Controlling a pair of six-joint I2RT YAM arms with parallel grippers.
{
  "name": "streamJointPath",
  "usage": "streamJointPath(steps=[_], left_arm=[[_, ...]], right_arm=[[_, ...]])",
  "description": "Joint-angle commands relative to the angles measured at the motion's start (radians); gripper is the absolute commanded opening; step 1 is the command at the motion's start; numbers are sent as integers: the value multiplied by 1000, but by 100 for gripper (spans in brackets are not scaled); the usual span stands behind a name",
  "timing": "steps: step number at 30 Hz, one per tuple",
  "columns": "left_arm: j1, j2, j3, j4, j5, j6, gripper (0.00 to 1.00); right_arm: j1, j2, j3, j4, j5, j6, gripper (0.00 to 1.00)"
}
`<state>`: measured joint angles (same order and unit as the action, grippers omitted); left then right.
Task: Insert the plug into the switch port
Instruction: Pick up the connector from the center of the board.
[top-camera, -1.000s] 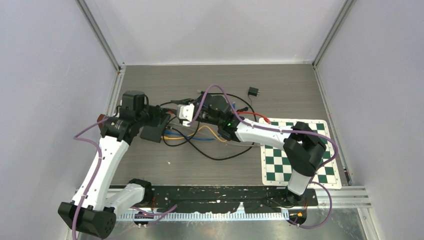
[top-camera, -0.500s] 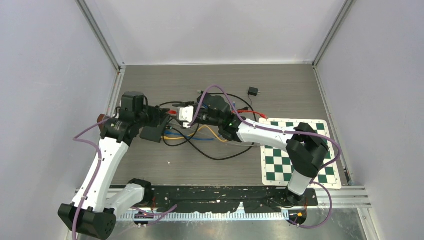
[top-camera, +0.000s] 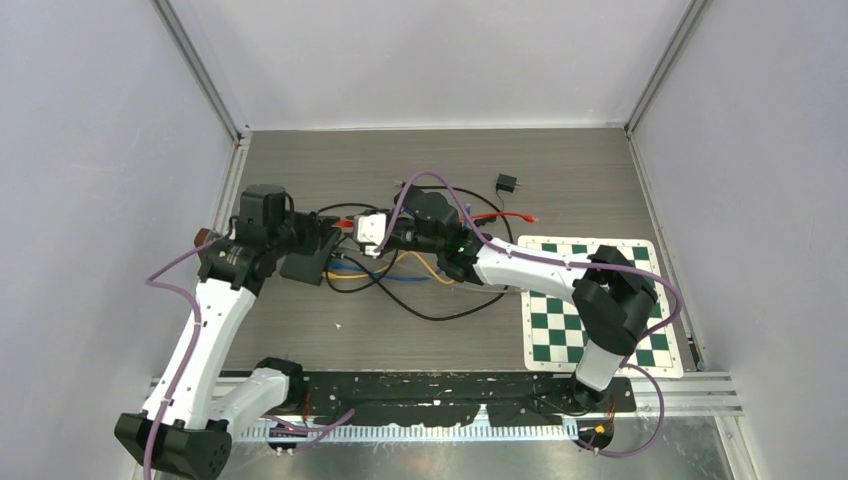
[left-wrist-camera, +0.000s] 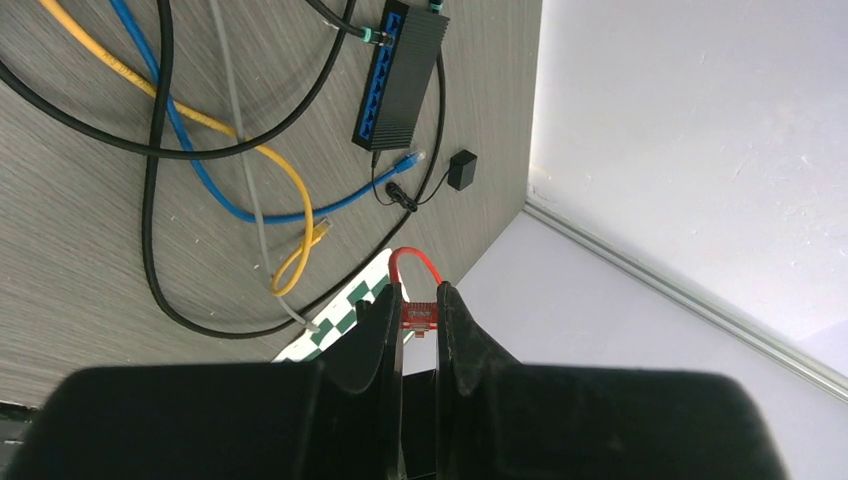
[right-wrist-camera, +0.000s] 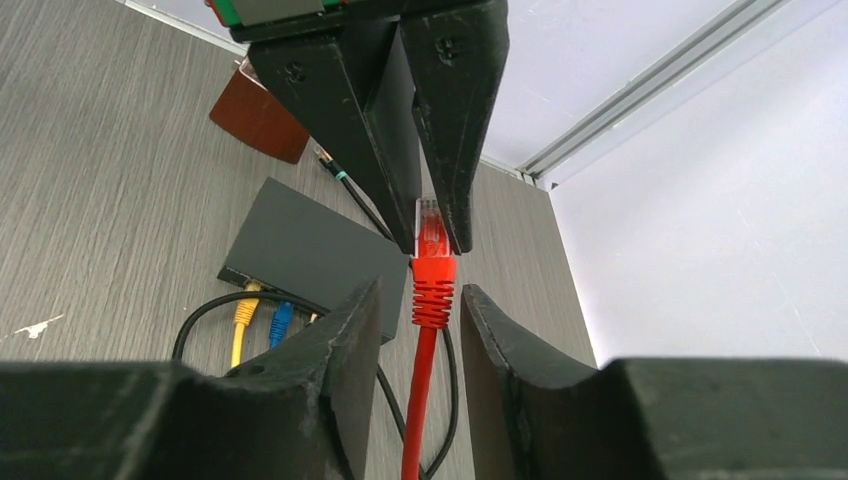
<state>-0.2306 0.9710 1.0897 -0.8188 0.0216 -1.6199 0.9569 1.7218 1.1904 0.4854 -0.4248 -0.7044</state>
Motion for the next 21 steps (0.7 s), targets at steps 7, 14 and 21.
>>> streamJointPath(steps=[7, 14, 21], left_arm=[[1, -18, -13, 86, 25, 12, 0], [-1, -11, -49, 359, -103, 365, 76], [-1, 152, -49, 512, -172, 711, 65]], right_arm=[[15, -20, -4, 73, 67, -18, 7], [-32, -45, 17, -4, 246, 236, 5], [-224, -39, 43, -187, 293, 658, 5]])
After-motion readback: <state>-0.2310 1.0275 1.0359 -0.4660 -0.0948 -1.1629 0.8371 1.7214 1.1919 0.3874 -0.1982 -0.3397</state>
